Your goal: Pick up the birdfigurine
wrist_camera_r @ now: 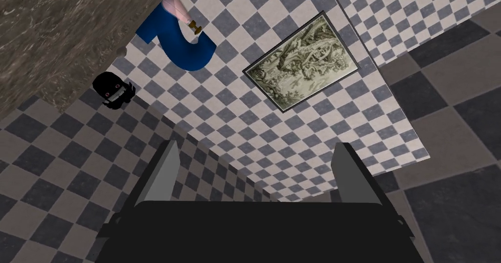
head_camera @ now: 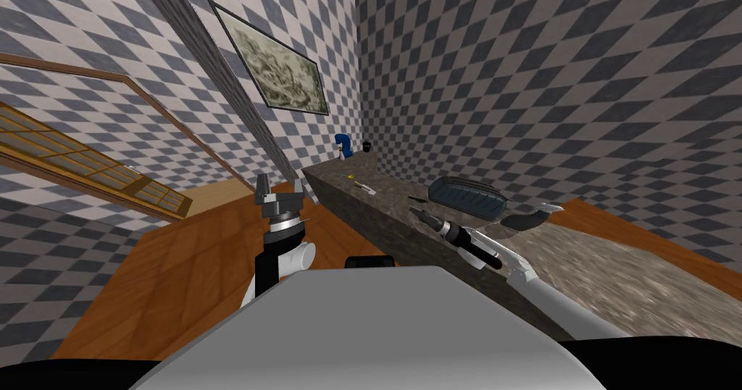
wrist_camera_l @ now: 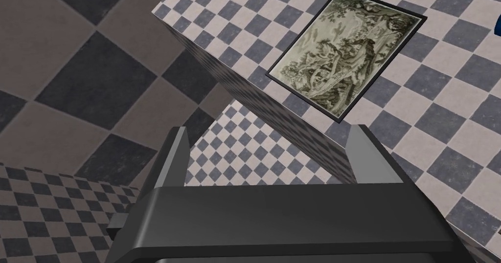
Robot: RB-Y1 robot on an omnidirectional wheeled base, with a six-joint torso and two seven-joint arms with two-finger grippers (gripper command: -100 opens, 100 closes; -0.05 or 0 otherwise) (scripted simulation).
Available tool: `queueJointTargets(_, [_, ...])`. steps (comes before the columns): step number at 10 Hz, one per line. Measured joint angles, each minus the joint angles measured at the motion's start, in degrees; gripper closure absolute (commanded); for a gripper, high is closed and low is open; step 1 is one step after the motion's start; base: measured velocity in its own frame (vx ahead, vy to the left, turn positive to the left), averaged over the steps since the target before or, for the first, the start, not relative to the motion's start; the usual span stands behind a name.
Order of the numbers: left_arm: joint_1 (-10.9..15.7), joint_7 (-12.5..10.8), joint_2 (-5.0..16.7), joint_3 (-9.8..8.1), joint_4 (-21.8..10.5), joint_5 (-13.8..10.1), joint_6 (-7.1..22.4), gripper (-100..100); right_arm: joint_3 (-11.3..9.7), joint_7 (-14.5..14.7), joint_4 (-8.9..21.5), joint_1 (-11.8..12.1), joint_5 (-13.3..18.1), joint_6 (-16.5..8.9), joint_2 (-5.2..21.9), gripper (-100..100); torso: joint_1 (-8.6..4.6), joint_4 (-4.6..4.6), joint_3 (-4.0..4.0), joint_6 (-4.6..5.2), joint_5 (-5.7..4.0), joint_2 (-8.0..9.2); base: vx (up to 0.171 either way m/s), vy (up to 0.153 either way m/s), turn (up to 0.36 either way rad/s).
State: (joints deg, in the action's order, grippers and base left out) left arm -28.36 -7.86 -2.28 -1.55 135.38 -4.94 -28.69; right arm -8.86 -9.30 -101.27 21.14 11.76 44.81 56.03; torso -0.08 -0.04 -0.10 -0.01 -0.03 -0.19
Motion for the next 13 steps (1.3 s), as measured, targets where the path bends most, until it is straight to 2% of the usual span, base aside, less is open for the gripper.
queueJointTargets(3, [-0.01, 0.00, 0.00, -0.01, 0.00, 0.00, 0.00, 0, -1.45, 0.52, 4.92, -0.45, 2.52, 0.36, 4.88, -100, 0.01, 0.00, 0.00, 0.09, 0.01, 0.01, 0.019, 0.000, 0.226])
queueJointTargets(4, [-0.01, 0.00, 0.00, 0.00, 0.00, 0.00, 0.00, 0, -1.47, 0.64, 5.65, 0.43, 3.48, 0.05, 6.89, -100, 0.04, 0.00, 0.00, 0.04, 0.01, -0.01, 0.017, -0.001, 0.149])
queueJointTargets(5, [-0.01, 0.00, 0.00, -0.01, 0.00, 0.00, 0.00, 0, -2.06, 0.59, 7.64, -0.45, 4.18, 0.13, 8.66, -100, 0.03, 0.00, -0.01, 0.08, 0.01, -0.01, 0.021, 0.006, 0.286])
queueJointTargets(7, [-0.02, 0.00, 0.00, -0.01, 0.00, 0.00, 0.00, 0, -2.94, 1.42, 9.68, 0.17, 6.18, -0.44, 11.79, -100, 0.06, 0.00, 0.00, 0.09, 0.02, 0.00, 0.015, 0.001, 0.059])
queueJointTargets(10, [-0.01, 0.00, 0.00, -0.01, 0.00, 0.00, 0.00, 0, -4.61, 1.81, 14.79, -1.39, 8.41, -0.05, 14.73, -100, 0.08, 0.00, 0.00, 0.09, 0.02, 0.01, 0.018, 0.010, 0.212])
queueJointTargets(11, [-0.01, 0.00, 0.00, -0.01, 0.00, 0.00, 0.00, 0, -4.71, 2.51, 16.39, -0.56, 9.41, -0.10, 16.23, -100, 0.08, 0.00, 0.00, 0.06, 0.02, 0.00, 0.021, 0.008, 0.175])
queueJointTargets(13, [-0.01, 0.00, 0.00, -0.01, 0.00, 0.00, 0.00, 0, -5.35, 2.71, 18.02, -0.39, 11.12, -1.09, 19.72, -100, 0.11, -0.01, -0.03, 0.05, 0.03, -0.05, 0.030, 0.009, 0.196])
